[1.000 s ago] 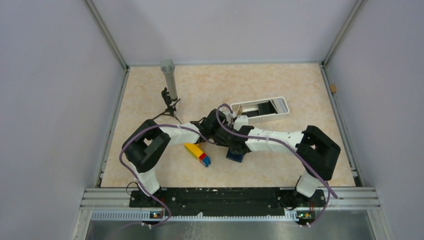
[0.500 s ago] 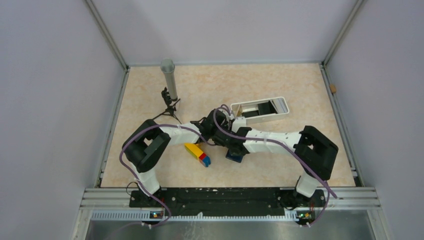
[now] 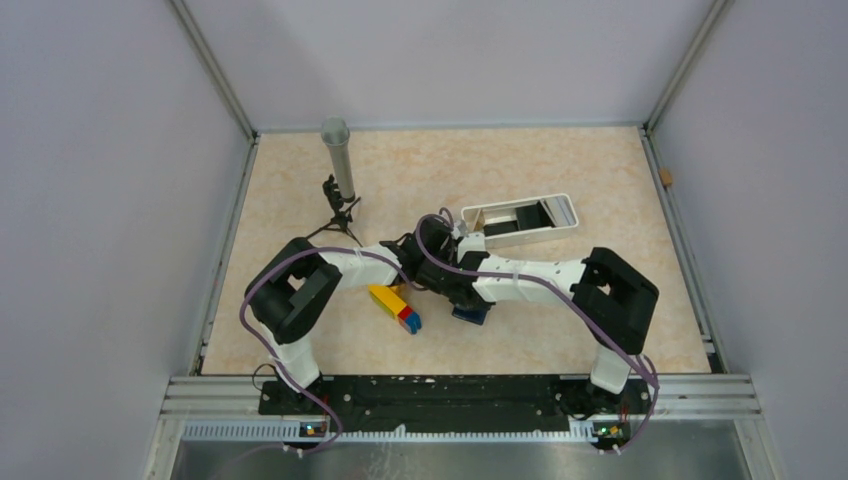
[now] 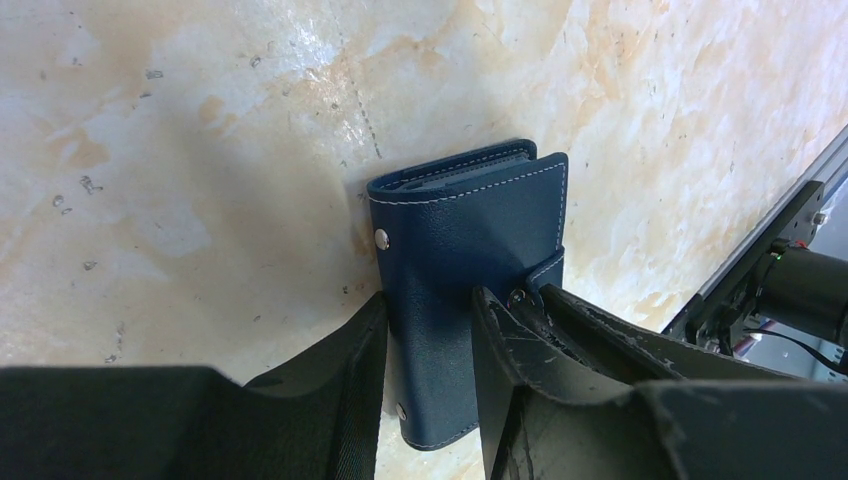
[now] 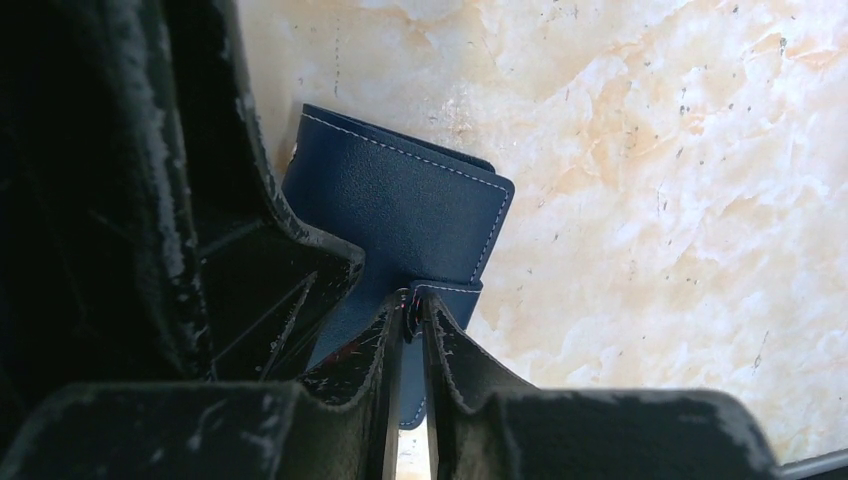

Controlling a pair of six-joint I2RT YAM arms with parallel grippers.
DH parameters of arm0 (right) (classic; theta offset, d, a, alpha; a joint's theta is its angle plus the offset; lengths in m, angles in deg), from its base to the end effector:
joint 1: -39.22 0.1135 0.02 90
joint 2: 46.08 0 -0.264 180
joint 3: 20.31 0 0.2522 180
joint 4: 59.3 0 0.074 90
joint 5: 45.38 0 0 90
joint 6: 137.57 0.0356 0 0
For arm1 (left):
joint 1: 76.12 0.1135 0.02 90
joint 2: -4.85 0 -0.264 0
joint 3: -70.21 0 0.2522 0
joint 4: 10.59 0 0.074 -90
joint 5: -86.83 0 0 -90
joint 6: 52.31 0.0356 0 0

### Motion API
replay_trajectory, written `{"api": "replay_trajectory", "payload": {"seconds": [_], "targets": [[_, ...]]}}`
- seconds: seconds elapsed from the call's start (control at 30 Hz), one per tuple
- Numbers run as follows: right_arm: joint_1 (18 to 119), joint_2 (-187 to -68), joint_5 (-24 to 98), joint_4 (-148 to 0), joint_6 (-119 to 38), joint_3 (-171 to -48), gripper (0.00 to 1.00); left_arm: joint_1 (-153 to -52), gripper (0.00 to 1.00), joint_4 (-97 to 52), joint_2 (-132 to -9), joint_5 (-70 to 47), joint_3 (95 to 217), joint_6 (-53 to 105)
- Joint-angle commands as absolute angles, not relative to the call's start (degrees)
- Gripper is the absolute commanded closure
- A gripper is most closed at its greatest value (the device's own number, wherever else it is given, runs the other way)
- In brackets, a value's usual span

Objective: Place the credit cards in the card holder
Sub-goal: Close the card holder at the center of the board.

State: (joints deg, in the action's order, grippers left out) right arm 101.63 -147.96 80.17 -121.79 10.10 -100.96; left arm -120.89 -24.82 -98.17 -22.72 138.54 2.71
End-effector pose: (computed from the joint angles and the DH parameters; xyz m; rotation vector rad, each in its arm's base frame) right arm 0.1669 0.2746 0.1782 -0.0603 2.5361 -0.2855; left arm 0.2454 -0.2602 0.1461 0.3938 2.6075 -0.9801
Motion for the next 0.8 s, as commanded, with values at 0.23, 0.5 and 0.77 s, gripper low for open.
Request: {"api": "replay_trajectory", "payload": {"seconds": [0.23, 0.5, 0.77], "targets": [[103.45, -143.89, 79.07, -114.09, 6.11, -100.16, 0.76, -122.21, 0.61, -26.72, -100.03, -21.86, 137.50, 6.21], [103.38, -132.85, 76.92, -111.71, 4.25, -92.77, 0.56, -121.83, 0.55, -25.84, -98.85, -22.31, 137.15, 6.63], [99.52, -120.69, 72.10, -106.32, 2.55, -81.58, 0.53, -121.86, 0.47, -26.81, -95.46, -18.42, 136.80, 7.92]]}}
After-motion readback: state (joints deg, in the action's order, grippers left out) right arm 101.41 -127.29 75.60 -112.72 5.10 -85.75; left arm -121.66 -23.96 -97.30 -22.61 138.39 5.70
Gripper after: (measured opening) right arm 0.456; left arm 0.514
